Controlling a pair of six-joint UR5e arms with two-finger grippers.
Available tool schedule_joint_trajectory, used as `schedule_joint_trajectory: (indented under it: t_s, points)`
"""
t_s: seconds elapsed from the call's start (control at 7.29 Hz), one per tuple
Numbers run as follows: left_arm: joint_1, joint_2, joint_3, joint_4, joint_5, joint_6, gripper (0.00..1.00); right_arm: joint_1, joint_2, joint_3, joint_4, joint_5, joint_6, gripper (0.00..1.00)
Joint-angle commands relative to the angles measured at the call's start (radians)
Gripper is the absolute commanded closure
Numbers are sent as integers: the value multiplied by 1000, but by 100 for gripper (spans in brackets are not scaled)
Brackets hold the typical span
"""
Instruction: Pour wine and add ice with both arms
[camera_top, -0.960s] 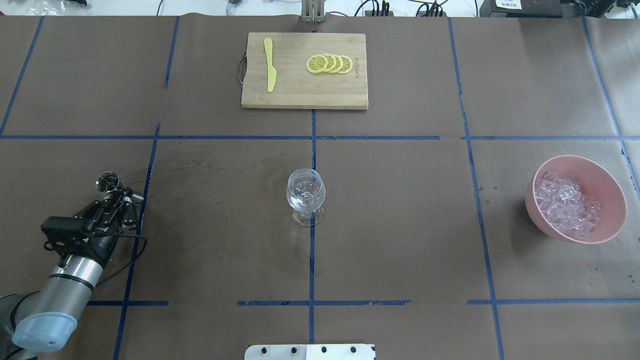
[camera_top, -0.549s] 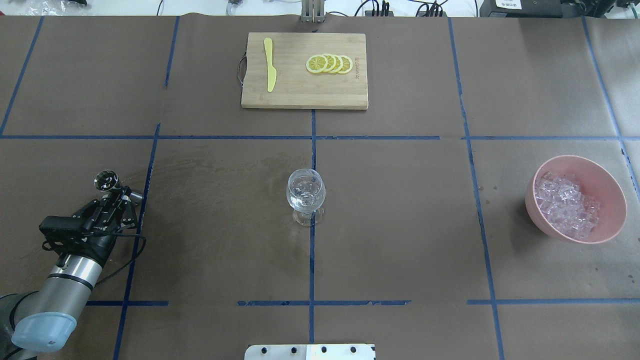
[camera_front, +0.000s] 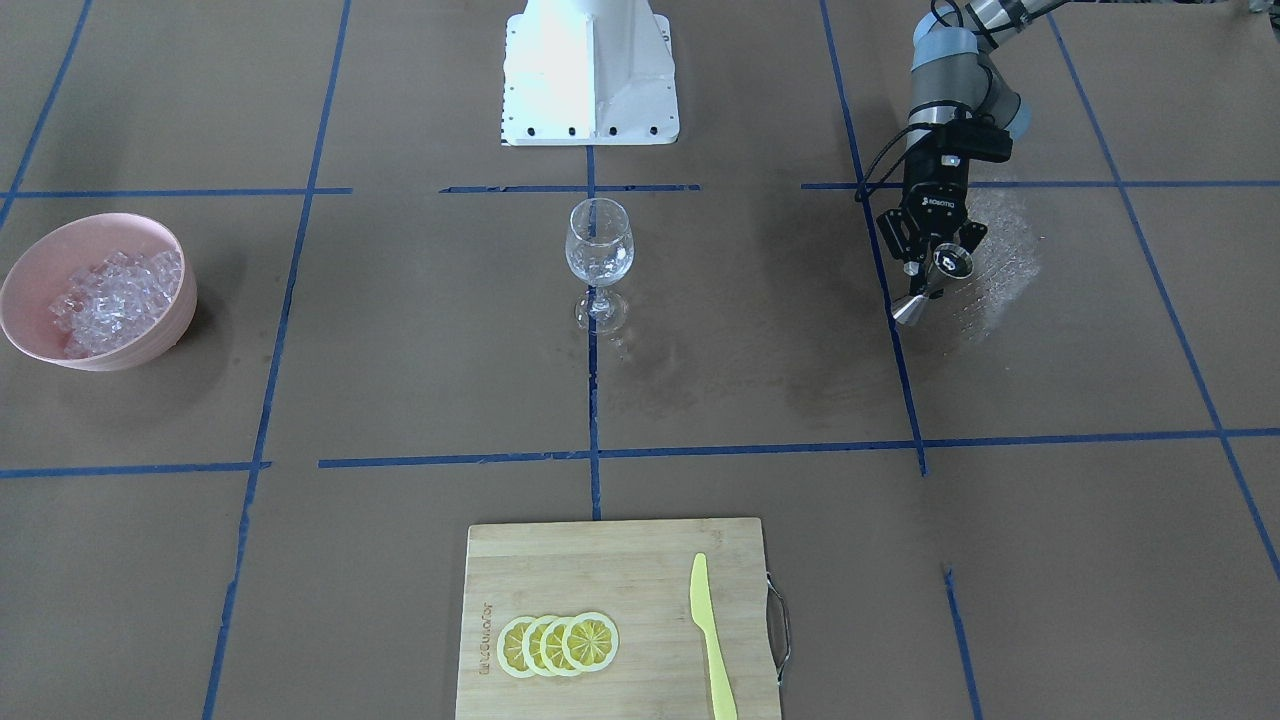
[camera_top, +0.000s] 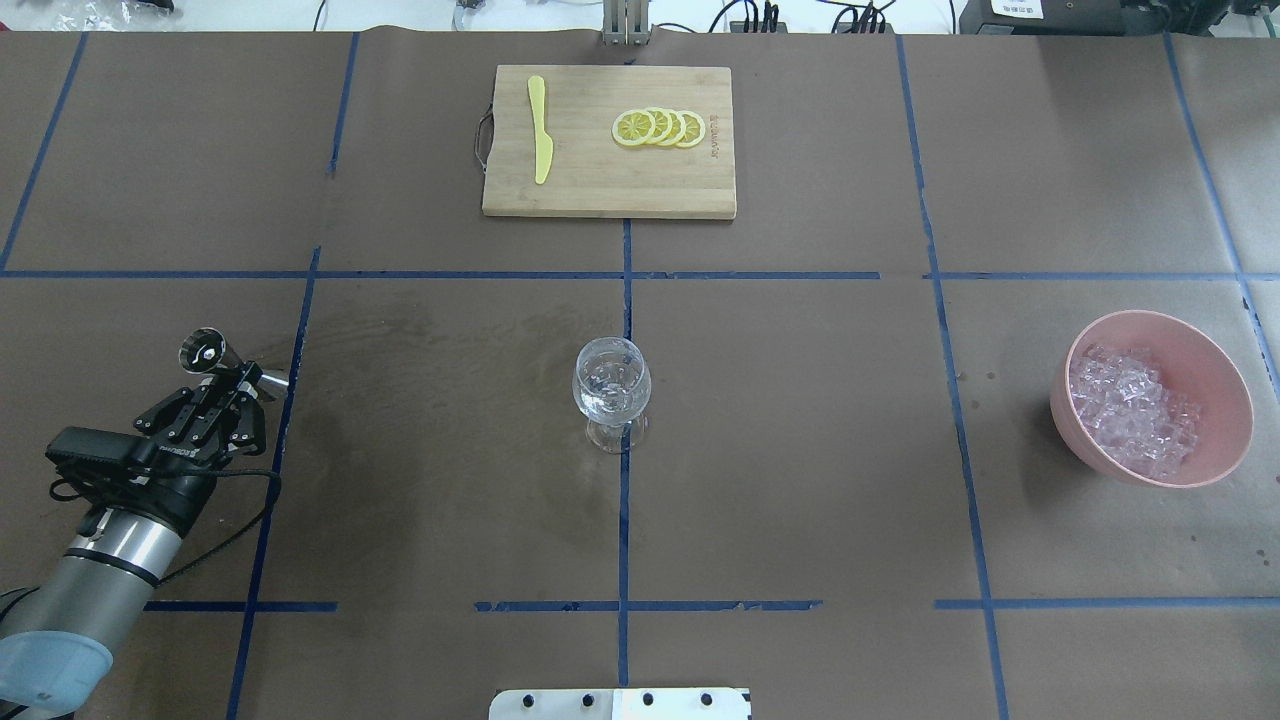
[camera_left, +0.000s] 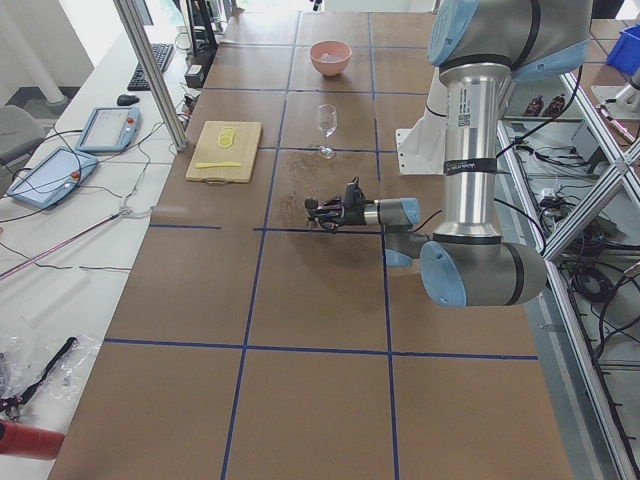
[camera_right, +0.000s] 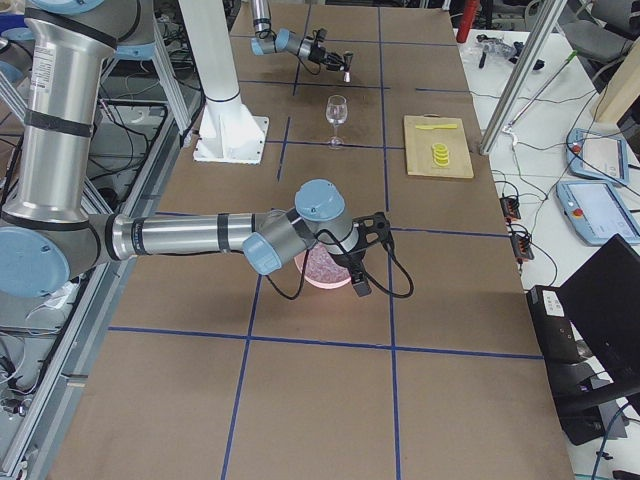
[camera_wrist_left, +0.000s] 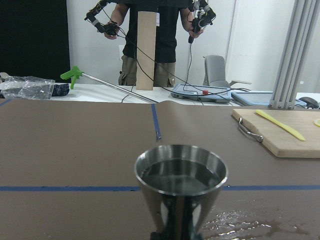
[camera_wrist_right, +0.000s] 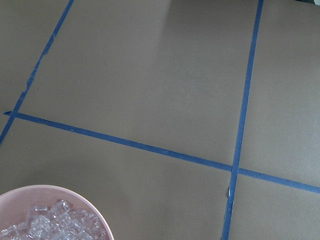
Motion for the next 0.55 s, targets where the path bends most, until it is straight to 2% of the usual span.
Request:
schedule_joint_trajectory:
  t_s: [0.0,0.14,0.41]
  points:
    - [3,-21,-11,-165,-2,173,100,0,0,0,0,2,0,0]
    - [0,-81,-13,-170,4,298,100,0,0,0,0,0,0,0]
    - [1,-90,-17,-174,-2,474,100,-2,0,0,0,0,0,0]
